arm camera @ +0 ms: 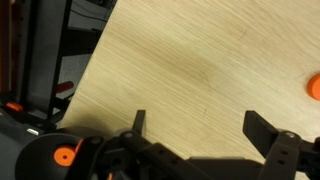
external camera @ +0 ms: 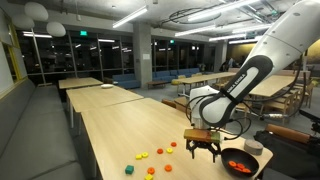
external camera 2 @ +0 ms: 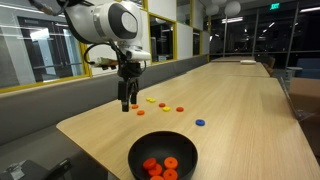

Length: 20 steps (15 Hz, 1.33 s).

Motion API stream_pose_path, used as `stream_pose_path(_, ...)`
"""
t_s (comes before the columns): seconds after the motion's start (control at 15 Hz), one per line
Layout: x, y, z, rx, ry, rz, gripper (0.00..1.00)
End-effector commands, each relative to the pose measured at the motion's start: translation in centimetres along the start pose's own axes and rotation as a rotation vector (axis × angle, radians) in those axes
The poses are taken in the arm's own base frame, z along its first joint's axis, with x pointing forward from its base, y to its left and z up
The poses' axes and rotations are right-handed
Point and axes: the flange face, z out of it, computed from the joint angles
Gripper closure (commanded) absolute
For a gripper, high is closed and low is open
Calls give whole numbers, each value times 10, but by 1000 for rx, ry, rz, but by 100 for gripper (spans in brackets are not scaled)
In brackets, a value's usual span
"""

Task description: Put two orange circles into the bowl.

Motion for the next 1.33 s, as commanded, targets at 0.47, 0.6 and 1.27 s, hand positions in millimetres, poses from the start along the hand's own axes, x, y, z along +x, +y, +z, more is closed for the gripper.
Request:
stream_pose_path(0.47, 1, -90, 35, 65, -54, -135, 0)
stream_pose_path(0.6, 5, -103, 41, 80, -79, -144, 0)
stream_pose_path(1.27, 20, -149, 68, 122, -148, -155, 0)
